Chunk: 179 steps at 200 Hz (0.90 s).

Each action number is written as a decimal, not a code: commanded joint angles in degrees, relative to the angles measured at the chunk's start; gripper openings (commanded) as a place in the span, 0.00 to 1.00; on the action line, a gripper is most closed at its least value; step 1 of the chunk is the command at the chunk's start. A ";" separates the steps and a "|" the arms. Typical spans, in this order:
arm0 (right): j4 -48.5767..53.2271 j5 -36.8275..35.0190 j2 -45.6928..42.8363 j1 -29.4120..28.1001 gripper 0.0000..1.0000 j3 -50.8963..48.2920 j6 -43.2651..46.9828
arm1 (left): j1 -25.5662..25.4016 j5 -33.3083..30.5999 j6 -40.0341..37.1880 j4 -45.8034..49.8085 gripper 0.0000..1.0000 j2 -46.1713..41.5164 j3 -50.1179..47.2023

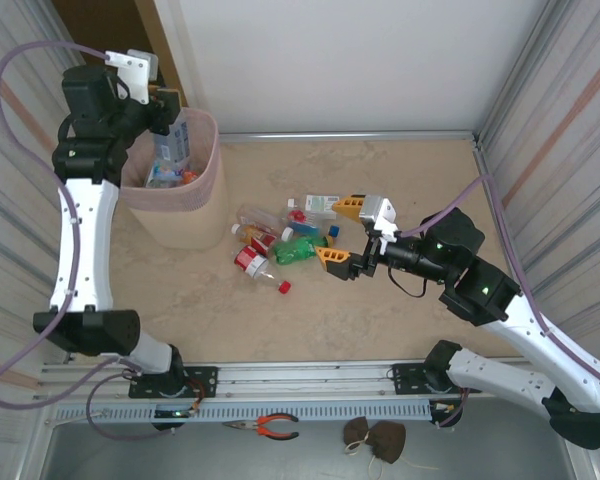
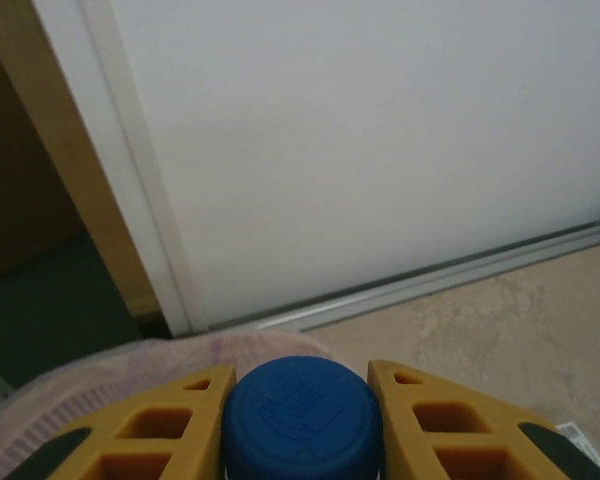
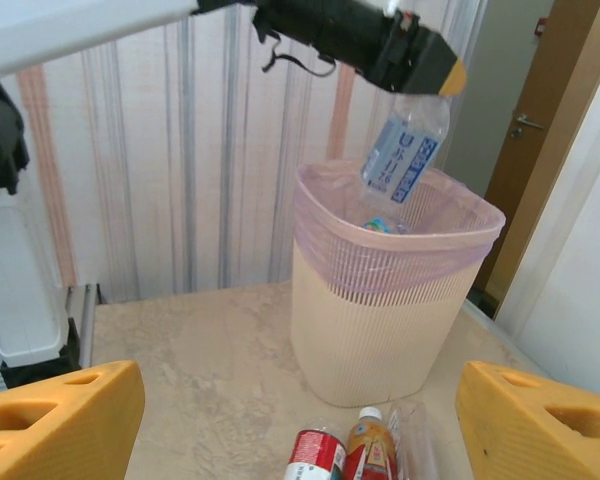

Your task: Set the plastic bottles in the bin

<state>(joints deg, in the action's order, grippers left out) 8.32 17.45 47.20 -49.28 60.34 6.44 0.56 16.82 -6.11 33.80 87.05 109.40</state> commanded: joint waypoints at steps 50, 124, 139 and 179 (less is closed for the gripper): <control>0.29 -1.98 -0.67 -0.50 0.80 0.71 -0.02 | 1.01 -3.18 7.32 -1.82 0.32 2.14 -8.41; 0.91 -2.52 -1.30 -0.56 0.80 -0.04 -0.70 | 0.94 -2.66 13.35 -1.43 0.37 6.95 -15.63; 1.03 -2.87 -1.65 -0.57 0.80 -0.42 -0.79 | 0.99 -1.51 12.29 -0.18 0.41 8.87 -15.55; 1.00 -3.44 -2.29 -0.65 0.80 -1.09 -1.08 | 0.85 -1.09 9.06 4.34 0.49 14.37 -13.41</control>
<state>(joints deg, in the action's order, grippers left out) 9.56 14.96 46.02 -49.52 59.72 6.44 1.19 14.66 5.26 34.28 99.04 94.39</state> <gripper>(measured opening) 0.801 0.465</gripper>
